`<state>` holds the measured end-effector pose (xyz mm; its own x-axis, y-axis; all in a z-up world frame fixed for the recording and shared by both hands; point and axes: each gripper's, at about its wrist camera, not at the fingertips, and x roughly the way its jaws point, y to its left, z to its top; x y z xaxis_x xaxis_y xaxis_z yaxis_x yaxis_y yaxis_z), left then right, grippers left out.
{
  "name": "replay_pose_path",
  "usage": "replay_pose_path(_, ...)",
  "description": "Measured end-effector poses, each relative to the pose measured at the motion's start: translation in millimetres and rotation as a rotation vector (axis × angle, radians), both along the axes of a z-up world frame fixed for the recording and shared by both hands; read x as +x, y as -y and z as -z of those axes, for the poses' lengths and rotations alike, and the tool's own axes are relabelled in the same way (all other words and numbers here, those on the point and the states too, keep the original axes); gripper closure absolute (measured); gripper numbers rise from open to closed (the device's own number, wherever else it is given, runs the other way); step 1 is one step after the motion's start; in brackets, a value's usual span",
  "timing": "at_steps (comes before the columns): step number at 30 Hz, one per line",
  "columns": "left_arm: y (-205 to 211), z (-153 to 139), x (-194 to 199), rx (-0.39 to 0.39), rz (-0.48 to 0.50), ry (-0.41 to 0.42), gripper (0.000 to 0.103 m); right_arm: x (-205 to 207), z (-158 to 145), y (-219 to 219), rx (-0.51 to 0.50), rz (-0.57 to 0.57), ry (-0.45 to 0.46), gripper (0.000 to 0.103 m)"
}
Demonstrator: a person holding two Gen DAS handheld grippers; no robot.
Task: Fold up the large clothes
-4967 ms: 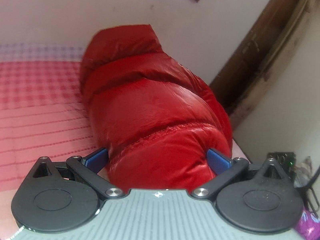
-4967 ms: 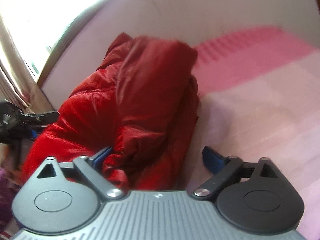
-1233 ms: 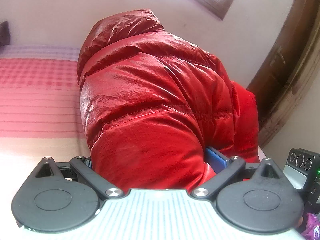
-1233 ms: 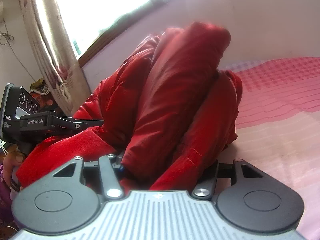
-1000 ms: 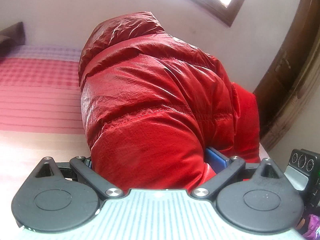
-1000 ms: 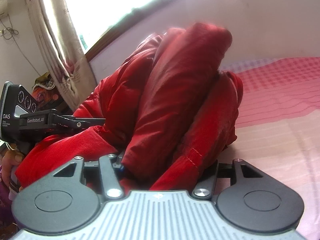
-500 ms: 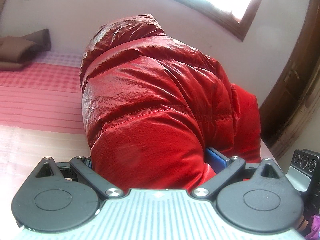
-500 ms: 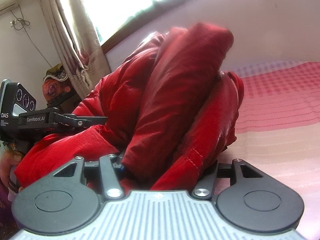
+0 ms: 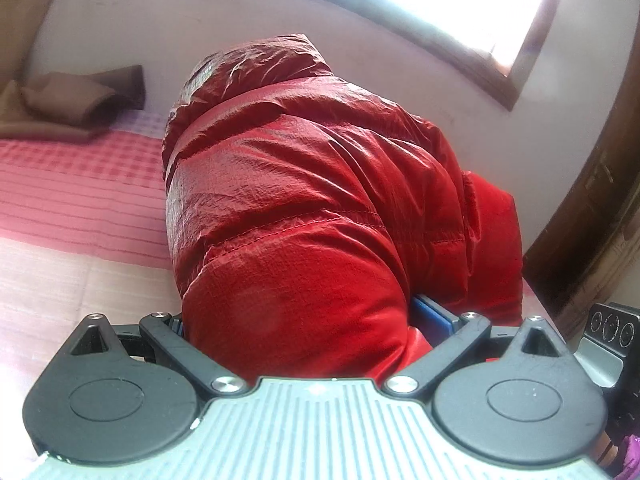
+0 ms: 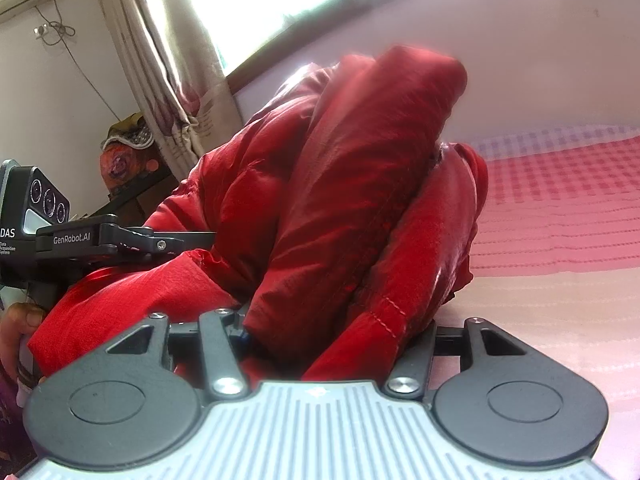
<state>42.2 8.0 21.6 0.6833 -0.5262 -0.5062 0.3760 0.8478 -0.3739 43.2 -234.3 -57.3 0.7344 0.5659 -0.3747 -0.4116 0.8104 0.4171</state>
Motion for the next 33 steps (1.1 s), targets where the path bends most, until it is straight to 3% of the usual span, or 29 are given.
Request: replay_pose_path(33, -69, -52, -101, -0.011, -0.206, 0.029, 0.005, 57, -8, -77, -0.008, -0.159, 0.018, 0.049)
